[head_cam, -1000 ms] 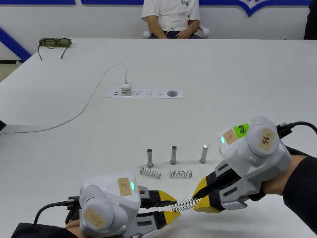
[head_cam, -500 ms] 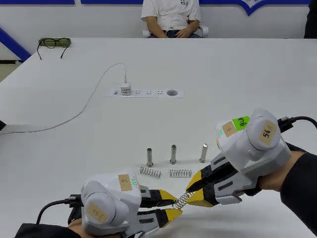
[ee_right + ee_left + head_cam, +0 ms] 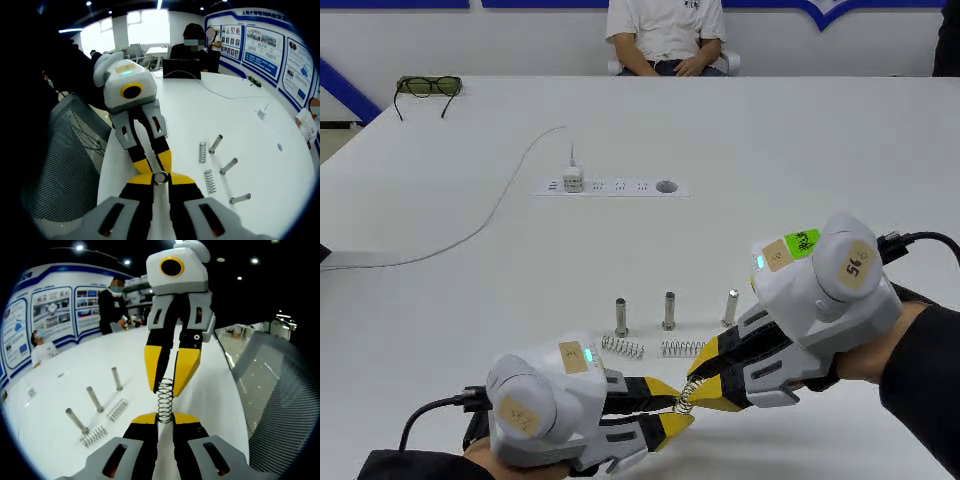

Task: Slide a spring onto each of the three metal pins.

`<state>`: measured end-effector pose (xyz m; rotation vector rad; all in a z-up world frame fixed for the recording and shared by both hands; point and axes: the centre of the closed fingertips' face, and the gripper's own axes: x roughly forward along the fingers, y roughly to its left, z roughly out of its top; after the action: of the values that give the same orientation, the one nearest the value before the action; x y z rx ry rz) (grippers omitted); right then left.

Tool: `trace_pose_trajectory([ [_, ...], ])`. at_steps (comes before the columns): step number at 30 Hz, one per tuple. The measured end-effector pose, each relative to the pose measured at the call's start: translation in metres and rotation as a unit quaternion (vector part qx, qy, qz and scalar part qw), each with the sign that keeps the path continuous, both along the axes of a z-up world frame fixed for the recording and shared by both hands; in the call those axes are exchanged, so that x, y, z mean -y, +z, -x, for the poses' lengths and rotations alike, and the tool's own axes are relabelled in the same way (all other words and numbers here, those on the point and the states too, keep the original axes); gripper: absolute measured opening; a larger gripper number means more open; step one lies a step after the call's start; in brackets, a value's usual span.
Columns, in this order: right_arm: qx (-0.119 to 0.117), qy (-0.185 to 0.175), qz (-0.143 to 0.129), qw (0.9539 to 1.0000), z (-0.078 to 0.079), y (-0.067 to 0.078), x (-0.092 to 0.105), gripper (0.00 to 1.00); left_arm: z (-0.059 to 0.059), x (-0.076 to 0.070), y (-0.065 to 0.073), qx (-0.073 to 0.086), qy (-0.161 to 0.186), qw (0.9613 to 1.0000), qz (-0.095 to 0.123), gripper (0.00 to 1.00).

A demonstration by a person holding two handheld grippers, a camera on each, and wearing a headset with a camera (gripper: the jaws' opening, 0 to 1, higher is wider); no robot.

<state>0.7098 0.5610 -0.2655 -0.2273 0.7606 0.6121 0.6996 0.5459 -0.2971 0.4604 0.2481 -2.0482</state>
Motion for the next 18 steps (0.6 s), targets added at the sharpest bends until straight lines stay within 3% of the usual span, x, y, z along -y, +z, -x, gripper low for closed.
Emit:
trace_pose_trajectory([
  [7,0.003,0.002,0.001,1.0000,-0.0018,0.0012,0.0001,0.12,-0.0012,0.0006,0.0010,-0.001,0.004,1.0000,0.006,0.10],
  [10,0.002,0.001,-0.002,1.0000,-0.0019,0.0022,-0.0007,0.12,-0.0005,0.0000,0.0015,-0.011,0.004,0.9999,0.005,0.11],
  [18,0.004,-0.002,0.002,1.0000,-0.0027,0.0038,0.0013,0.12,-0.0027,-0.0010,0.0047,-0.024,0.014,0.9996,0.009,0.22],
])
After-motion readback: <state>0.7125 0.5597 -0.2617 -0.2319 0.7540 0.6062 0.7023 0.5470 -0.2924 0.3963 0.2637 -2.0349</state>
